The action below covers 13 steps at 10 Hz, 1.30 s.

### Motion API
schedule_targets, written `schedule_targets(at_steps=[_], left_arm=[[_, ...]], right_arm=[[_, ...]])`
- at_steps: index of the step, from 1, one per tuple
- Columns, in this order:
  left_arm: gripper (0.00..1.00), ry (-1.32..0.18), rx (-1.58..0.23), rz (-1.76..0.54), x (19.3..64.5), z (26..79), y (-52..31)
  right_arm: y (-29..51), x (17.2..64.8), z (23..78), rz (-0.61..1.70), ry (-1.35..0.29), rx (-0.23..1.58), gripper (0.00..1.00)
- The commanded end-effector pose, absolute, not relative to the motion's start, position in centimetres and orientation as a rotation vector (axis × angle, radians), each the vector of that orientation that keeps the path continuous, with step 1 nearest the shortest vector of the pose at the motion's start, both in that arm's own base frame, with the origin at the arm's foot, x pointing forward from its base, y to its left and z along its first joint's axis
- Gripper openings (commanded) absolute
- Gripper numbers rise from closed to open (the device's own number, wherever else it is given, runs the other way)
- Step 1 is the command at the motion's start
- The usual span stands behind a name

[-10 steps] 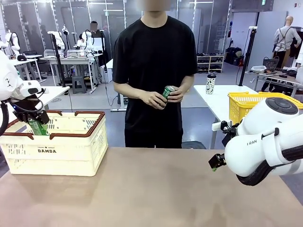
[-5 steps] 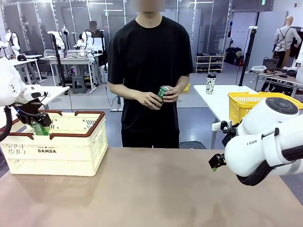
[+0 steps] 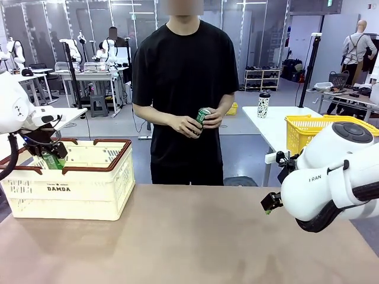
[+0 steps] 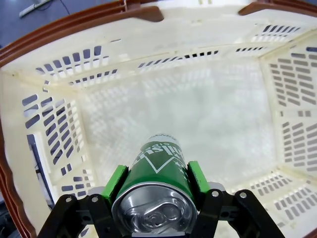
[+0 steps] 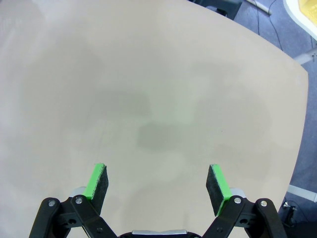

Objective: Place the drinks into the Shopping basket.
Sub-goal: Pick up one drink and place it into the Shopping basket.

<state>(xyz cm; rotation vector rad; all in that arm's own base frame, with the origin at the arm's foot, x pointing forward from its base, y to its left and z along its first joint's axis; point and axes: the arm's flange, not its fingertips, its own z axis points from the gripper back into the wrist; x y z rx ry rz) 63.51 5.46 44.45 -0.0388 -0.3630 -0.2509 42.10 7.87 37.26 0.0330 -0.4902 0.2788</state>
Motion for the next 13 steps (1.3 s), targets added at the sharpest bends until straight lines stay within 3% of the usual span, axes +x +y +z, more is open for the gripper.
schedule_targets(at_steps=[1, 7, 13], left_arm=[[0.60, -0.370, -0.024, -0.255, 63.6, 45.1, 5.7], [0.60, -0.236, -0.030, -0.197, 67.7, 40.6, 7.6], [0.60, -0.182, -0.018, -0.228, 68.4, 38.9, 7.3]], right_arm=[[7.8, 42.1, 37.3, 0.283, -0.491, 0.034, 1.00], [7.8, 42.1, 37.3, 0.283, -0.491, 0.034, 1.00], [7.8, 42.1, 37.3, 0.283, -0.491, 0.034, 1.00]])
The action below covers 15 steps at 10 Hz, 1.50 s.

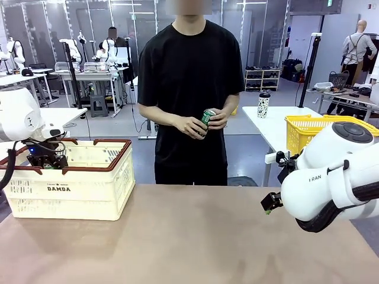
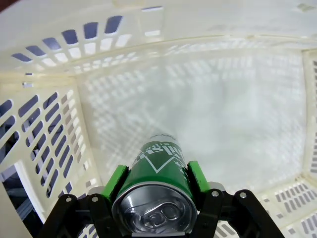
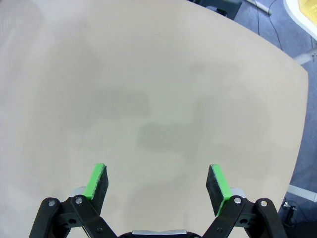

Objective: Place the drinks into the Shopping basket.
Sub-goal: Pick up one drink and place it into the Shopping basket.

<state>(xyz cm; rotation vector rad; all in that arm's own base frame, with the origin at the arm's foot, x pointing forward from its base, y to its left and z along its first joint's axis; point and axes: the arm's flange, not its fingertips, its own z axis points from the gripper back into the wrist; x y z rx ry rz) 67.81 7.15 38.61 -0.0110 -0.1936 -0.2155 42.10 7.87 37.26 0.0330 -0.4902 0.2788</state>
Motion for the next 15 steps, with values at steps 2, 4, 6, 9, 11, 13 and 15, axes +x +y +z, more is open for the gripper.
schedule_targets(at_steps=[2, 4, 6, 9, 11, 13, 15], left_arm=[[0.60, -0.175, -0.021, -0.249, 68.5, 38.3, 7.2], [0.60, -0.165, -0.020, -0.245, 68.6, 37.4, 7.4], [0.60, -0.156, -0.024, -0.249, 68.7, 36.6, 7.6], [0.60, -0.150, -0.033, -0.257, 68.5, 36.3, 7.5], [0.80, -0.152, 0.002, -0.280, 67.8, 37.2, 7.1], [0.83, -0.141, 0.016, -0.283, 67.2, 37.8, 6.8], [1.00, -0.145, 0.014, -0.277, 66.7, 38.3, 6.7]], right_arm=[[7.8, 42.1, 37.3, 0.283, -0.491, 0.034, 1.00], [7.8, 42.1, 37.3, 0.283, -0.491, 0.034, 1.00], [7.8, 42.1, 37.3, 0.283, -0.491, 0.034, 1.00], [7.8, 42.1, 37.3, 0.283, -0.491, 0.034, 1.00], [7.8, 42.1, 37.3, 0.283, -0.491, 0.034, 1.00], [7.8, 42.1, 37.3, 0.283, -0.491, 0.034, 1.00], [7.8, 42.1, 37.3, 0.283, -0.491, 0.034, 1.00]])
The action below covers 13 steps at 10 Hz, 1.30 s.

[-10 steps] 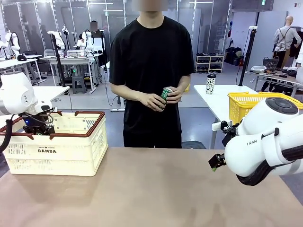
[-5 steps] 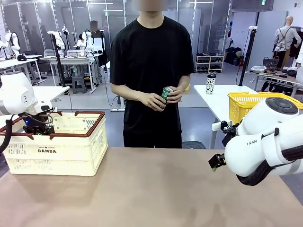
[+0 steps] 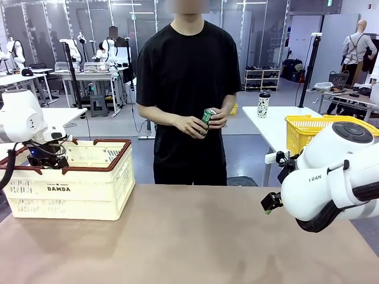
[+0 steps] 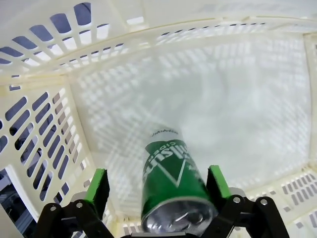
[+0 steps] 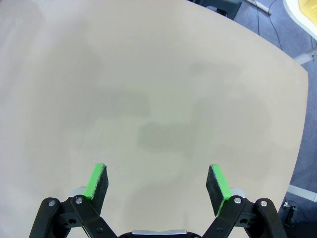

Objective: Place the drinks into the Shopping basket.
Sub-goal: Pick up one drink and place it into the Shopping basket.

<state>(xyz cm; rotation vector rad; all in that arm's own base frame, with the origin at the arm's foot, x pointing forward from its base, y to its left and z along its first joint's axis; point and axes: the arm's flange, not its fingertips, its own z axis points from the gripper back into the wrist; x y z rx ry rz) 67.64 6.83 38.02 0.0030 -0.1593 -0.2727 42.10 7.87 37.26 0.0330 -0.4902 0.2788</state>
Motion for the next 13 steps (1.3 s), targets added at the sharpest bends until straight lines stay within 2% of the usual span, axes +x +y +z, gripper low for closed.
schedule_targets(at_steps=[1, 13], left_arm=[[1.00, -0.157, 0.016, -0.274, 66.4, 38.6, 6.7], [1.00, -0.172, 0.005, -0.274, 66.8, 39.5, 6.7]], right_arm=[[7.8, 42.1, 37.3, 0.283, -0.491, 0.034, 1.00], [7.8, 42.1, 37.3, 0.283, -0.491, 0.034, 1.00]])
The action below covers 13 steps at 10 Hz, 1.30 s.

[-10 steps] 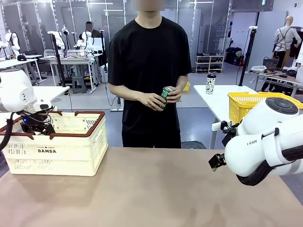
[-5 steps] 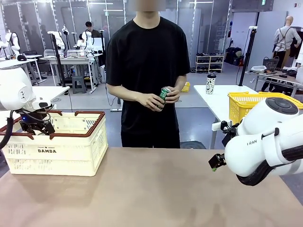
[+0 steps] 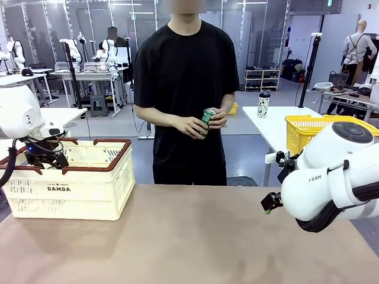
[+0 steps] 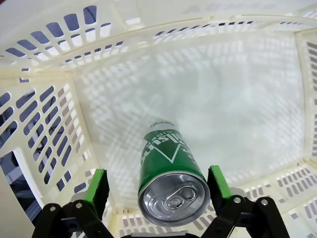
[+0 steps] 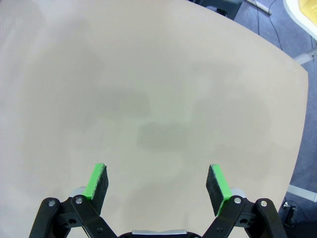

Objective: Place the drinks into the Shopping basket.
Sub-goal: Pick up one drink and place it into the Shopping basket.

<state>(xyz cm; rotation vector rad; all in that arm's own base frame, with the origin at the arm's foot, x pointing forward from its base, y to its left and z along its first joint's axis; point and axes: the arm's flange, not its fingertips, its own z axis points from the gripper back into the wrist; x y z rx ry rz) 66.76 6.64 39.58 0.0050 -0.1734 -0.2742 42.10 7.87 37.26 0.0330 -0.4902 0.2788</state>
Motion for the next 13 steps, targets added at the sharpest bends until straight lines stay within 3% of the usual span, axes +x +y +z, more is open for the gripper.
schedule_targets(at_steps=[1, 6, 13], left_arm=[[1.00, -0.172, 0.005, -0.274, 66.8, 39.5, 6.7], [1.00, -0.173, 0.005, -0.274, 66.8, 39.6, 6.6], [1.00, -0.235, 0.104, -0.317, 63.3, 45.4, 4.6]], right_arm=[[7.8, 42.1, 37.3, 0.283, -0.491, 0.034, 1.00], [7.8, 42.1, 37.3, 0.283, -0.491, 0.034, 1.00], [7.8, 42.1, 37.3, 0.283, -0.491, 0.034, 1.00]])
